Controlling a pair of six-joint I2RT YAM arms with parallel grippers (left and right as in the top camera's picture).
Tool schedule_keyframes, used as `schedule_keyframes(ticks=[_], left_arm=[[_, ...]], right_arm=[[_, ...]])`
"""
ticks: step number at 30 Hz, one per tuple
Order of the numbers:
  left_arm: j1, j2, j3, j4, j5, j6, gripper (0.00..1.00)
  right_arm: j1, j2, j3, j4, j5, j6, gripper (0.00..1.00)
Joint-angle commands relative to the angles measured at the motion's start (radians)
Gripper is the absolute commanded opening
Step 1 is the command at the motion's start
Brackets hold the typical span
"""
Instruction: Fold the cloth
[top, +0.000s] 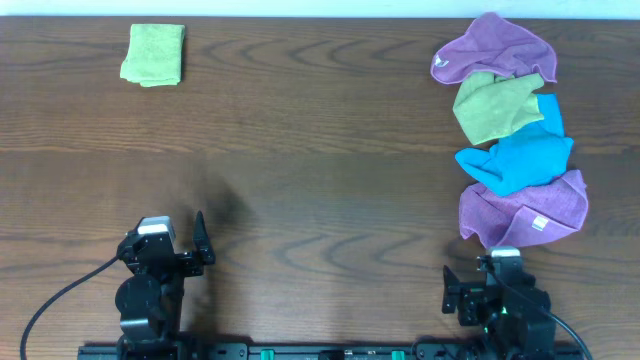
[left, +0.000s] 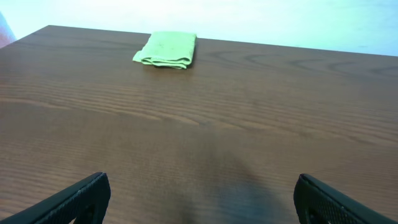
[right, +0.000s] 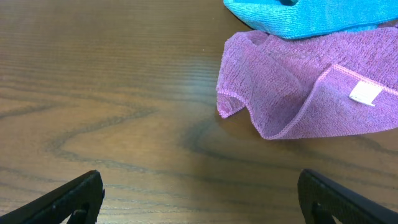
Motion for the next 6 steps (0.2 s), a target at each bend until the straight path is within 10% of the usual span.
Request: schedule_keyframes(ticks=[1, 6], left_arm=[[-0.005, -0.006, -0.026, -0.004, -0.013, 0.014, 0.95], [-0.005, -0.006, -0.026, -0.004, -0.013, 0.014, 0.95]], right_arm=[[-0.004, -0.011, -0.007, -0.011, -0.014, -0.012, 0.99], [-0.004, -0.011, -0.007, -0.011, -0.014, -0.012, 0.99]])
